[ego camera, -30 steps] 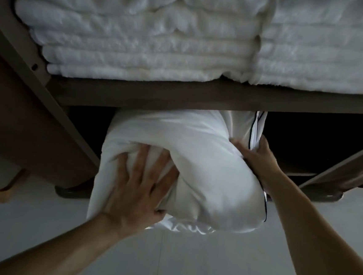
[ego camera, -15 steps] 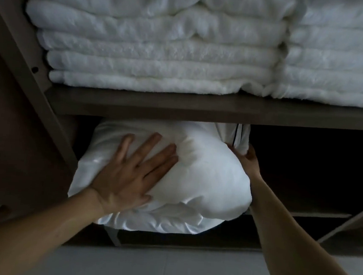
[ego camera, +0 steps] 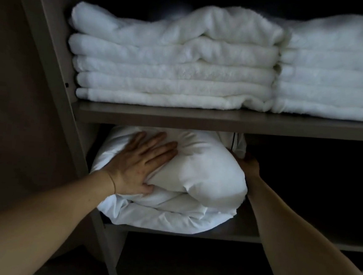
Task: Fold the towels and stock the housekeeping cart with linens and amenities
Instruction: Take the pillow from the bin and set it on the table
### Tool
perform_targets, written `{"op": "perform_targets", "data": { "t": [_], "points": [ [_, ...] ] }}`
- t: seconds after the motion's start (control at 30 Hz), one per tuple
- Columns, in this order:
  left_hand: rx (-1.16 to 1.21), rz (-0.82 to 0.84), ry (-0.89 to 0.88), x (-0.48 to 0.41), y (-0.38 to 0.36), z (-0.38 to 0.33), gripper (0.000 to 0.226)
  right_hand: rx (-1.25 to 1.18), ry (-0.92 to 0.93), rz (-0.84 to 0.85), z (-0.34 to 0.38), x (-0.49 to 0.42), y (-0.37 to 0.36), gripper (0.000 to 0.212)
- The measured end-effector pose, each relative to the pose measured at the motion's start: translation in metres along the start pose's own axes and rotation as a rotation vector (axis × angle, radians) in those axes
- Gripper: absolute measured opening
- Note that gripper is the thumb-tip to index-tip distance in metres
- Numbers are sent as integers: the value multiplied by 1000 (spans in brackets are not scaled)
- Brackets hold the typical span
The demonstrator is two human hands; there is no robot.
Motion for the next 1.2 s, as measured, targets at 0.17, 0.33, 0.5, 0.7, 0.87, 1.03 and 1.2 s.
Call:
{"op": "perform_targets", "data": {
  "t": [0.17,0.33,0.5,0.7,0.87,1.03,1.2],
  "points": [
    [-78,-78,69,14,8,-14,105,133,27,-102,-5,11,-1,59],
    [-133,-169,161,66,-4,-56,107,180,10,-91,1,31,9,60],
    [-195,-7,185,65,-15,-58,130,144,336,-187,33,85,24,75],
    [-221,-30,163,54,-15,-55,140,868,1248,57,60,166,-11,57],
    [-257,-37,151,59,-24,-44,141,1478,1033,74,14,138,-32,136],
    [-306,28,197,46,-29,-25,146,1515,897,145,2,105,-33,146],
    [-313,69,246,47,-28,-25,145,1482,781,196,7,96,-36,143]
  ]
}}
Point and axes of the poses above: each hand's wrist, its own x-axis away from the middle knuckle, its own y-axis out of the back of the hand, z = x × y, the point moved 6 cm from there along -x, towards the middle knuckle, and after that the axes turned 8 degrees about z, right-handed, at the moved point
